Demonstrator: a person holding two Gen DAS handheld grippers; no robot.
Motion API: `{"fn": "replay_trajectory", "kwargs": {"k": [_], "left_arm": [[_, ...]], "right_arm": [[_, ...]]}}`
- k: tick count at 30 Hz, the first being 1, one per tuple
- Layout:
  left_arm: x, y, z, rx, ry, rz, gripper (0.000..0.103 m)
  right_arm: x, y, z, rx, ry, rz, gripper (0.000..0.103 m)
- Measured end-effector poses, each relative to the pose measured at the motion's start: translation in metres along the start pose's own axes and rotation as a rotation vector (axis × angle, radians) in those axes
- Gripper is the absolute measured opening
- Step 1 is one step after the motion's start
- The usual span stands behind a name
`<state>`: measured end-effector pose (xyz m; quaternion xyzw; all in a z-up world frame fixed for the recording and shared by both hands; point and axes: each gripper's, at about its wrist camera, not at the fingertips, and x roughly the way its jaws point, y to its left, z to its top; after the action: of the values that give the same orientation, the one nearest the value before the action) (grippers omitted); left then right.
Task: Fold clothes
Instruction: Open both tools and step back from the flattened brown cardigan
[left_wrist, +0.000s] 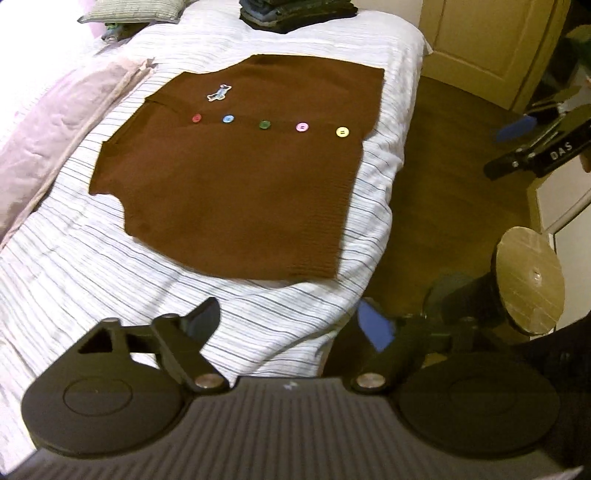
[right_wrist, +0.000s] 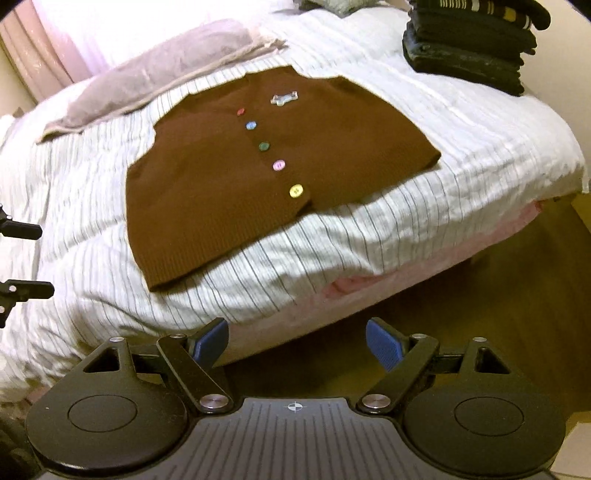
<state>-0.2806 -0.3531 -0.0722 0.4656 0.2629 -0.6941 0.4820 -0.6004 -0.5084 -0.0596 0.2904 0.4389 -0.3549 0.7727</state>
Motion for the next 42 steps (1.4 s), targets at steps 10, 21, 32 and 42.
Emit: {"fn": "replay_trajectory", "kwargs": {"k": [10,21,32,42], "left_arm": [[-0.011,0.013,0.008,-0.037,0.004,0.104,0.089],[-0.006,0.014,0.006,-0.082,0.029,0.101,0.089],[-0.006,0.013,0.007,-0.108,0.045,0.125,0.089],[-0.005,0.007,-0.007,-0.029,0.059,0.158,0.089]], "right_arm": [[0.000,0.011,0.020,-0.068,0.004,-0.001,0.084],[0.009,0.021,0.035,-0.131,0.072,0.007,0.084],[0.017,0.016,0.042,-0.135,0.105,0.017,0.084],[0.018,0.030,0.036,-0.259,0.039,0.072,0.084]]}}
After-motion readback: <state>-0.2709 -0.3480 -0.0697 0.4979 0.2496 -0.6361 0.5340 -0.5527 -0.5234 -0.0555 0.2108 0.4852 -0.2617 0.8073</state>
